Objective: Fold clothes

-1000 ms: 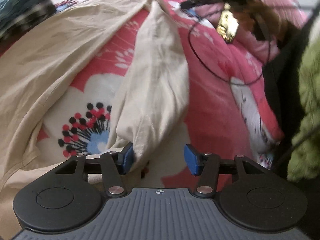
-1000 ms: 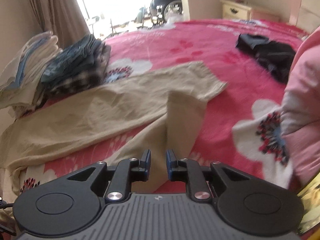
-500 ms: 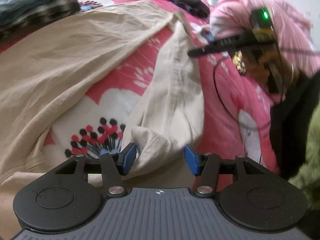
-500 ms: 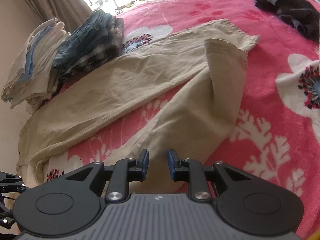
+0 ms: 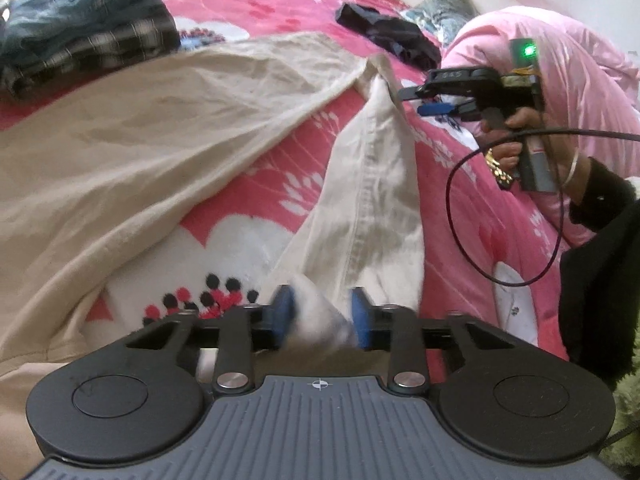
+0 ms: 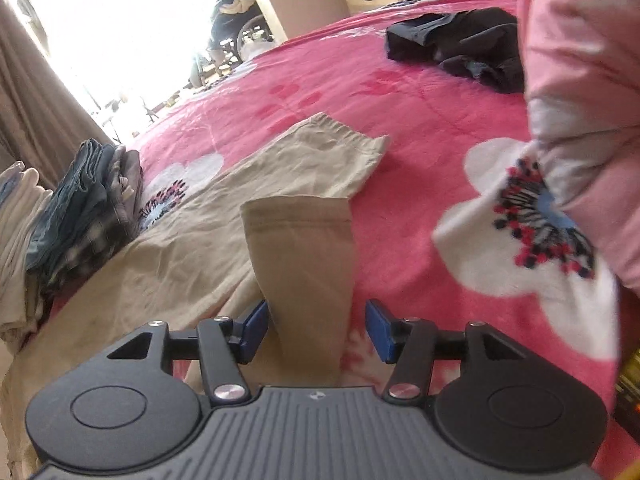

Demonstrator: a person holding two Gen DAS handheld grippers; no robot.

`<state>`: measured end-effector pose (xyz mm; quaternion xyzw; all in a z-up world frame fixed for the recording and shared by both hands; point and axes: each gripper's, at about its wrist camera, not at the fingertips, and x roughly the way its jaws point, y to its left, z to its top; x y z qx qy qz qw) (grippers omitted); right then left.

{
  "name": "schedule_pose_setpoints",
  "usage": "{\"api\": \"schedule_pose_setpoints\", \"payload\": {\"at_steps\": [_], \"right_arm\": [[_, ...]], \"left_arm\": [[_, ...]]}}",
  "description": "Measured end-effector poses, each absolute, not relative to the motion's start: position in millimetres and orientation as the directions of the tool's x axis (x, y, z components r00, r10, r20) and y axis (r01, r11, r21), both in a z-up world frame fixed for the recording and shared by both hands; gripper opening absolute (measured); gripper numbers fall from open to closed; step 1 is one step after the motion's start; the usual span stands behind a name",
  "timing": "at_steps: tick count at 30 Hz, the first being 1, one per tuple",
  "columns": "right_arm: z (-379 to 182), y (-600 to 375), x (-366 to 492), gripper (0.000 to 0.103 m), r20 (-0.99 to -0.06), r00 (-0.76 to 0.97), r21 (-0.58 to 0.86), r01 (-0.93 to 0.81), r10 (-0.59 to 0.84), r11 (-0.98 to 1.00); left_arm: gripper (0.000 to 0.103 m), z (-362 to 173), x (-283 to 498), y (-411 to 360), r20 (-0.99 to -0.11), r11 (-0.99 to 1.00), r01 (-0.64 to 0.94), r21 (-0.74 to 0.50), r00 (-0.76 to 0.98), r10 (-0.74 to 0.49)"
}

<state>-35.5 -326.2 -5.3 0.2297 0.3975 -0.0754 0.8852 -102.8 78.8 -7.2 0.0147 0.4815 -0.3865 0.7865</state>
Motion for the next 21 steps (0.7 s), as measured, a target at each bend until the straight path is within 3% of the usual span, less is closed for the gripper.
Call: {"api": "schedule_pose_setpoints", "payload": {"at_steps": [1,3,6,12,17,19,20,21], "right_arm": [[-7,-326,-33,0.051,-0.735,0.677,0.335,0.312,0.039,0.889],[-6,-327,-32,0.013,-0.728,0.685,0.322,0.310,0.025,0.895],[3,-332,-43,0.003,-0.708,0.706,0.343,0.332,0.010,0.878],[48,-341,-86,0.002,-0.639,0.766,0.359,0.380,-0.072,0.853],[78,-329,-47,0.004,-0.570,0.821,0.372,0.306,-0.044,0.876],[78,-324,-10,0.018,-0.573,0.819,0.351,0.279,-0.030,0.894],[75,-323,5,0.037,-0.583,0.811,0.336,0.289,-0.043,0.897],[70,-324,16,0.048,-0.599,0.798,0.329,0.318,-0.064,0.889]], "left_arm": [[0.020,-6,-104,80,-0.764,0.704,0.619,-0.347,0.249,-0.595],[0.015,-3,-106,80,-0.757,0.712,0.619,-0.332,0.276,-0.593],[0.011,-1,-111,79,-0.757,0.717,0.627,-0.306,0.296,-0.582],[0.007,3,-117,85,-0.729,0.733,0.612,-0.297,0.351,-0.588],[0.006,15,-101,99,-0.670,0.771,0.555,-0.311,0.447,-0.592],[0.005,18,-83,104,-0.653,0.801,0.520,-0.295,0.502,-0.567],[0.005,12,-73,107,-0.662,0.827,0.481,-0.290,0.523,-0.536],[0.005,6,-62,109,-0.671,0.851,0.441,-0.284,0.543,-0.505]]}}
